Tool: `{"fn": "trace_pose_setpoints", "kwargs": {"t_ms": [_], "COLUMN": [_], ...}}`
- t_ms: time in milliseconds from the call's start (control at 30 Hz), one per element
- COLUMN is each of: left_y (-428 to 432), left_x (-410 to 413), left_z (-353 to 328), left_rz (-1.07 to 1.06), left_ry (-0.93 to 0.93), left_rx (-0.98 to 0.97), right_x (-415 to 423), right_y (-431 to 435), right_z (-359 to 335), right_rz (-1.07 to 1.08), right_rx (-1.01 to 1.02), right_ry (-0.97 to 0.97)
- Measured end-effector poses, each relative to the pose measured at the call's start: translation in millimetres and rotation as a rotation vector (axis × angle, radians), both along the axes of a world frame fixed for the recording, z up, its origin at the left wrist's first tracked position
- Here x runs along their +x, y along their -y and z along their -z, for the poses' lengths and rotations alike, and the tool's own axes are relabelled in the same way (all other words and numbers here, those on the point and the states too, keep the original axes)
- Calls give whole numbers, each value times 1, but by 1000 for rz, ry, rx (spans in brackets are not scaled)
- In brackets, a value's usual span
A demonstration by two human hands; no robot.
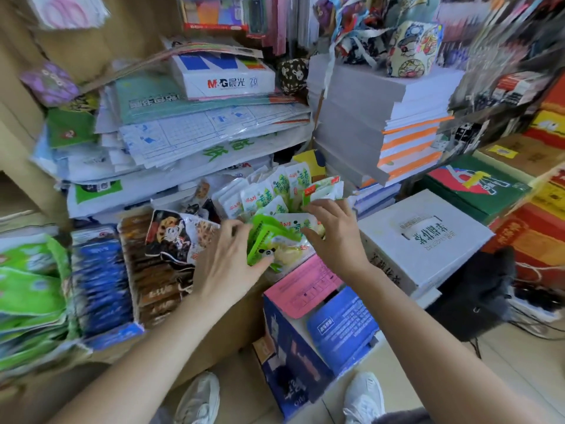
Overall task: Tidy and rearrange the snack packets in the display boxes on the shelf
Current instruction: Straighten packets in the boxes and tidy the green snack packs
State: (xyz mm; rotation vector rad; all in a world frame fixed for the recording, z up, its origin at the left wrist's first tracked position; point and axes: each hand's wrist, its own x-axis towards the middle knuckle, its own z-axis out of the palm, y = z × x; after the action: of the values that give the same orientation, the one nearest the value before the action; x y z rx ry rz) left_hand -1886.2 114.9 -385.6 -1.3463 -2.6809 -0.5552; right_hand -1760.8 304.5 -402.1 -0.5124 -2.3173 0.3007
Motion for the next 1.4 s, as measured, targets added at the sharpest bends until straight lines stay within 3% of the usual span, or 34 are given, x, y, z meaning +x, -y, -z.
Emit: {"fn": "trace_pose_setpoints", "kwargs": {"t_ms": [100, 233, 433, 600, 767, 1000, 1133, 1267, 1400], "left_y": [-3, -4, -8, -21, -46, -28, -16, -10, -9], "left_x": [0, -4, -15, -40, -38, -38, -45, -57, -69], "left_z": [4, 1, -11, -43, -51, -15, -19, -25, -24], "left_rz": [-42, -29, 76, 162, 255, 301, 307, 307, 278], "left_ry": [-127, -72, -21, -99, -175, -53, 286, 500, 486], "left_rx": [9, 36, 26, -36, -103, 37, 143, 128, 171], "right_x": [-1, -12, -21, -32, -36, -32, -25, -15, -17], "right_y": [8, -3, -13, -12, -17, -28, -18, 6, 23], "right_z": [2, -4, -30, -41, -40, -42, -55, -53, -23], "right_rz": [54, 72, -37, -77, -104, -130, -233, -331, -281], "right_rx": [72, 88, -159, -270, -382, -471, -604, -467, -244], "right_ry": [191, 183, 222, 132, 165, 212, 171, 337, 348]}}
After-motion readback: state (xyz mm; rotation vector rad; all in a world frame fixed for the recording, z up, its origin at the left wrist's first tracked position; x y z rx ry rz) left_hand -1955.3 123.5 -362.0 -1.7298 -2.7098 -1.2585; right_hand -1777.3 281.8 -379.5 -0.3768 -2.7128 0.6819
